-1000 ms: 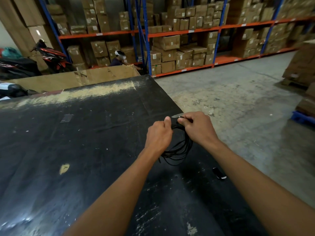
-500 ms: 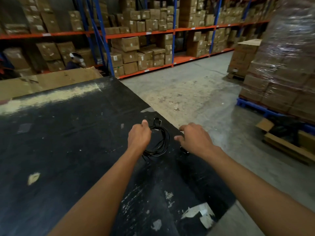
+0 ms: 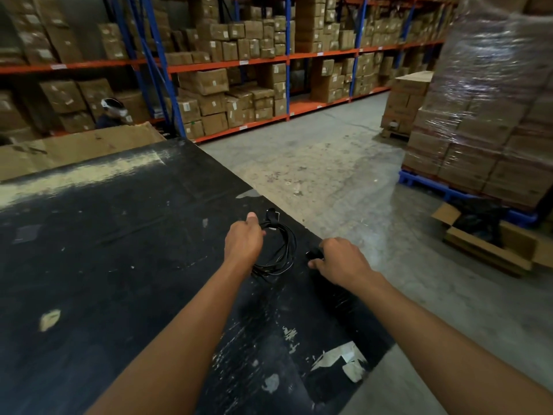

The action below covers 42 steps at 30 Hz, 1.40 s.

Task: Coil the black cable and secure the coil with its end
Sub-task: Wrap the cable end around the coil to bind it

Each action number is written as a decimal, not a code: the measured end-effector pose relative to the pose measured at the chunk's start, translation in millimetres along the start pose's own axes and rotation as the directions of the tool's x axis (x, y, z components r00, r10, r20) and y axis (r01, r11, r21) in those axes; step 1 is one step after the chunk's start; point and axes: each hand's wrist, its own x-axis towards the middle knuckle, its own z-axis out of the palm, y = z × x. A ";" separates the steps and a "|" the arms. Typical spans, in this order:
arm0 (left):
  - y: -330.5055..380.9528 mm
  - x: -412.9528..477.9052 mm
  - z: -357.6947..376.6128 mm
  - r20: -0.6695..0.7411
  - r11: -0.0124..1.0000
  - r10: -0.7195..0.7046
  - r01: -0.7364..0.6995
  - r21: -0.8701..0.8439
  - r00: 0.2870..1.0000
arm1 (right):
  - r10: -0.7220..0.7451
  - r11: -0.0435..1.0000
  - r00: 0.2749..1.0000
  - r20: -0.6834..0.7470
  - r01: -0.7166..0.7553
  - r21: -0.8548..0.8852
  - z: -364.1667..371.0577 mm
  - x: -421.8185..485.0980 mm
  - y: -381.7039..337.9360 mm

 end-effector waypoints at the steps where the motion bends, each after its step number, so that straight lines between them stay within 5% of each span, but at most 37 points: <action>1: -0.5 1.2 -1.0 0.015 0.999 -0.016 0.016 -0.032 1.000 | 0.014 1.000 1.000 -0.002 -0.014 0.013 1.0 1.6 -0.8; 12: 14.2 13.4 -23.6 0.104 0.925 -0.141 0.168 -0.340 0.985 | 0.036 0.981 0.994 -0.100 -0.016 0.192 2.9 24.0 -12.8; 18: 26.0 35.0 -38.9 0.222 0.685 -0.264 0.344 -0.642 0.939 | -0.091 0.933 0.986 -0.140 0.134 0.335 -17.9 37.7 -33.7; 25: 21.0 62.7 -64.5 0.254 0.517 -0.348 0.410 -0.751 0.903 | -0.142 0.643 0.975 -0.169 0.221 0.733 -40.2 48.8 -58.0; 30: 13.6 73.4 -79.5 0.220 0.459 -0.402 0.404 -0.791 0.889 | -0.341 0.695 0.851 -0.399 0.514 0.502 -45.4 51.6 -69.9; 33: 10.1 77.1 -84.4 0.218 0.455 -0.414 0.408 -0.792 0.884 | -0.621 0.706 0.682 -0.386 0.701 0.103 -32.8 51.5 -82.9; 35: 7.7 77.0 -85.8 0.230 0.460 -0.417 0.422 -0.781 0.879 | -0.693 0.711 0.650 -0.311 0.689 -0.144 -25.0 55.7 -92.7; 38: 5.4 76.4 -86.4 0.264 0.459 -0.418 0.453 -0.765 0.869 | -0.718 0.695 0.625 -0.306 0.670 -0.261 -24.2 68.2 -104.5; 42: 3.1 79.8 -89.7 0.237 0.483 -0.430 0.443 -0.755 0.871 | -0.831 0.539 0.422 -0.362 0.771 -0.340 -28.5 79.5 -112.9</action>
